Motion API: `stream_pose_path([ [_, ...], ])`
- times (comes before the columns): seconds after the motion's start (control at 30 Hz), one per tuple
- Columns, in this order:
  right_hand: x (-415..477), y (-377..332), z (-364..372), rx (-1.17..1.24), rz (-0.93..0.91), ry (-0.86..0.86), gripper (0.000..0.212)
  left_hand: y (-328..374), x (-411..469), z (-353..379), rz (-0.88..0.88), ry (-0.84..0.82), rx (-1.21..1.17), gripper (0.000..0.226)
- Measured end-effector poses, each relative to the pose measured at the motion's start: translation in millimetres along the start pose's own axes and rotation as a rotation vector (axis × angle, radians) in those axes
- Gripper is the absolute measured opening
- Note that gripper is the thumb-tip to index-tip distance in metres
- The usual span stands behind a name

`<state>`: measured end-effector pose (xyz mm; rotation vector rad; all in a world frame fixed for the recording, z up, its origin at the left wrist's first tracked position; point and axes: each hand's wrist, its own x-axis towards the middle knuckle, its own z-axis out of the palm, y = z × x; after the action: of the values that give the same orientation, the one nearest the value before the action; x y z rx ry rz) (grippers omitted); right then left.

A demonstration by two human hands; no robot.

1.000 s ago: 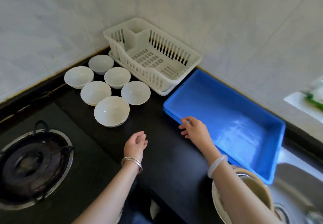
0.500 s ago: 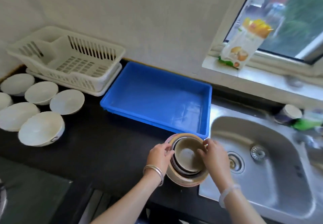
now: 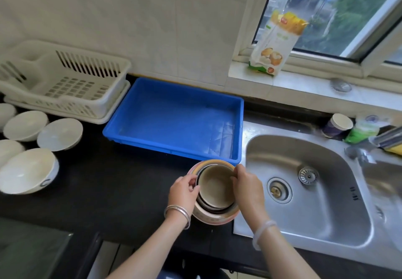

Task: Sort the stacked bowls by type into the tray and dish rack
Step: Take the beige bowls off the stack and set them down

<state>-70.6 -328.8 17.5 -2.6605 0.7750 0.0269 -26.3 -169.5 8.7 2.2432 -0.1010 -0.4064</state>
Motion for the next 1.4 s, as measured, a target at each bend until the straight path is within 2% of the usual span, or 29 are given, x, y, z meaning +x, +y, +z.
stream_pose_path([
  [0.1, 1, -2, 0, -0.042, -0.038, 0.046, 0.009, 1, -1, 0, 0.002, -0.004, -0.009, 0.028],
  [0.33, 9, -2, -5, -0.107, -0.036, 0.026, 0.01, -3, -2, 0, 0.015, -0.008, -0.029, 0.032],
  [0.73, 13, 3, -9, -0.152, -0.093, -0.033, 0.013, -2, 0, 4, 0.01, -0.001, -0.056, 0.022],
  [0.93, 17, 15, -21, 0.097, -0.082, -0.106, 0.01, 3, 1, 2, -0.064, -0.015, -0.187, 0.014],
  [1.07, 16, 26, -32, 0.269, 0.013, -0.101, 0.006, 6, 0, 4, -0.05, -0.001, -0.1, 0.003],
  [1.2, 15, 34, -41, 0.336, 0.063, -0.111, 0.003, 15, 1, 6, -0.047, 0.072, -0.022, 0.011],
  [1.3, 16, 37, -48, 0.362, 0.063, -0.099, 0.013, 22, 1, 5, -0.041, 0.098, -0.008, 0.011],
  [1.4, 16, 37, -55, 0.426, 0.082, -0.105, 0.013, 25, 1, 3, -0.058, 0.1, -0.025, 0.01],
])
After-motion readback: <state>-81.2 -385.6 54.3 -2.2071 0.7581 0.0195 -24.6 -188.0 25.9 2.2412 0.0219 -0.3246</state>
